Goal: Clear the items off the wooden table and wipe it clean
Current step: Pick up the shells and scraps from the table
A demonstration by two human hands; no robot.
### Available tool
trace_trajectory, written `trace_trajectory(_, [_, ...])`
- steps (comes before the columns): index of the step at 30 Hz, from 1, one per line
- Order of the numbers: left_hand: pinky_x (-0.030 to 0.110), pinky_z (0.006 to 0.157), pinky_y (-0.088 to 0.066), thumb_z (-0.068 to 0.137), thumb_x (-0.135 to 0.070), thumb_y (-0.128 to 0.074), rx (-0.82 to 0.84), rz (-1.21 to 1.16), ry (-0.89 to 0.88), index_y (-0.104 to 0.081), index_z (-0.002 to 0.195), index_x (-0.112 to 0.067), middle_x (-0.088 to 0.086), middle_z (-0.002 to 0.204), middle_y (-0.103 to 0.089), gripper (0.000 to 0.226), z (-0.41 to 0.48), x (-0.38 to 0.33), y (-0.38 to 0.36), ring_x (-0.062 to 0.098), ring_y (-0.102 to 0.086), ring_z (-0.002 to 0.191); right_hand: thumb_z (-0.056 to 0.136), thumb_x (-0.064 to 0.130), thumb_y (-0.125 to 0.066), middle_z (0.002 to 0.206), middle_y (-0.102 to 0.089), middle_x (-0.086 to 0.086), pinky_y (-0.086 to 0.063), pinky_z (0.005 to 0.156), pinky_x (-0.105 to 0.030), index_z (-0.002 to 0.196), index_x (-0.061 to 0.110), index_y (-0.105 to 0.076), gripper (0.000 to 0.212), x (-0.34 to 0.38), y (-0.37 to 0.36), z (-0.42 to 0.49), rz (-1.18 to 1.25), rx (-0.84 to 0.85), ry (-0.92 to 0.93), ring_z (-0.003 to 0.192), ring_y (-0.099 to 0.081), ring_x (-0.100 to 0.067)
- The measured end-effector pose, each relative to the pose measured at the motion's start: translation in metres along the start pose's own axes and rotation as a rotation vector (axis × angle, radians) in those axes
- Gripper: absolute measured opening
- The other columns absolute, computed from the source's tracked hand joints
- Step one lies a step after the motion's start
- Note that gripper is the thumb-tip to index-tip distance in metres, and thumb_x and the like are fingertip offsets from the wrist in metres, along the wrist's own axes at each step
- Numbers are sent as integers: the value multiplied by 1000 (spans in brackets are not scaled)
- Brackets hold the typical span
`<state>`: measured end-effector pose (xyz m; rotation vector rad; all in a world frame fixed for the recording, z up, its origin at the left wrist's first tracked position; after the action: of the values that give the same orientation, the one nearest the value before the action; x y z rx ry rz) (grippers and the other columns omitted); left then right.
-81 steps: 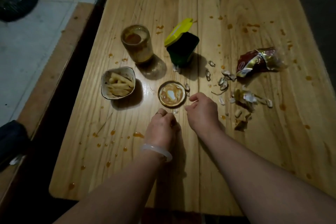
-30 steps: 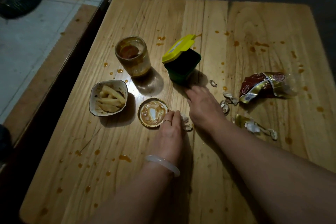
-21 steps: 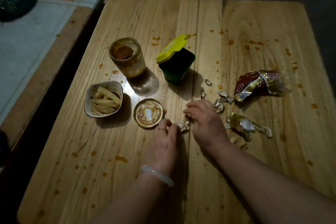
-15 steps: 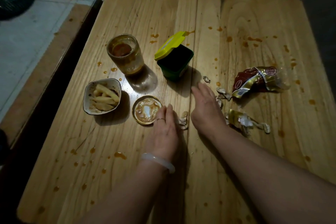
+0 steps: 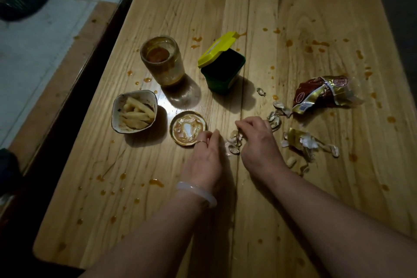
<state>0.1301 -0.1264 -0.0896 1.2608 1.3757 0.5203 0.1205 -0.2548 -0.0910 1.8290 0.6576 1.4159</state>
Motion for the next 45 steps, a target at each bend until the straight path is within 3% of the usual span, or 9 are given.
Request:
trace_trajectory(3, [28,89,-45,90,-37,-55,57,21,-13,-30,143,-20,3,137,-28,61,-4,-2,-5,19,-49,112,82,10,-60,131,-39,0,-38,107,-40,140,15,-48,59,1,-7,-7,0,142,-45,122,-35,-17])
trace_trajectory(7, [28,93,-46,82,-33,-67,-21,-20,-45,-50,130,-20,1,130,-38,53,-15,7,-1,18,-47,111,78,27,-69,129,-32,5,-39,106,-37,138,22,-46,65,4,-11,-15,-24,227,-13,122,-32,-14])
trace_trajectory(13, [16,74,-35,83,-20,-69,-87,-109,34,-68,101,-17,-3,113,-50,18,-19,19,4,15,-52,99,88,12,-63,109,-44,11,-50,87,-29,109,25,-66,25,9,-10,-20,35,160,32,103,-48,-8])
trace_trajectory(18, [21,82,-38,85,-32,-65,-161,-39,94,-55,122,-24,-4,126,-45,39,-27,22,10,14,-43,110,92,13,-59,103,-51,7,-39,72,-15,101,18,-68,14,13,-12,-28,-27,106,74,93,-49,-8])
trace_trajectory(22, [30,105,-38,82,-26,-69,32,-68,66,-30,144,-24,-2,144,-27,73,-17,18,-1,18,-37,126,91,11,-59,101,-52,7,-44,73,-18,97,18,-67,11,13,-12,-34,3,76,39,90,-51,-8])
trace_trajectory(29, [22,82,-41,78,-26,-73,65,-98,-30,-69,93,-15,-4,104,-47,18,-19,17,-2,13,-48,96,89,9,-60,98,-51,10,-48,76,-21,95,19,-68,14,11,-11,-38,52,103,7,89,-52,-6])
trace_trajectory(34, [20,71,-37,86,-26,-65,-30,-109,32,-62,88,-19,-8,91,-51,8,-31,23,3,11,-50,88,90,9,-60,97,-51,13,-52,74,-22,92,22,-66,15,7,-14,-52,88,58,-23,86,-54,-3])
trace_trajectory(39, [17,62,-36,84,-20,-67,-86,-199,179,-59,82,-23,-8,80,-59,9,-37,35,10,7,-52,74,86,7,-63,91,-53,14,-58,66,-37,80,27,-63,20,0,-15,-56,174,-57,-113,78,-58,-6])
trace_trajectory(45, [12,63,-41,82,-17,-70,-21,-377,244,-63,78,-24,-11,79,-62,10,-56,42,5,2,-57,76,88,11,-64,92,-50,16,-57,69,-30,83,28,-61,19,13,-19,-80,161,-3,-98,79,-55,-3])
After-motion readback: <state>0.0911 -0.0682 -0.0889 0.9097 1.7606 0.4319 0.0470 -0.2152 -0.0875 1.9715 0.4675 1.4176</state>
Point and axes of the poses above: each hand's wrist, its own z-axis towards the middle knuckle, its own y-axis out of the back of the hand, x = y × z, the point moved 7 cm from there along z, towards the middle knuckle
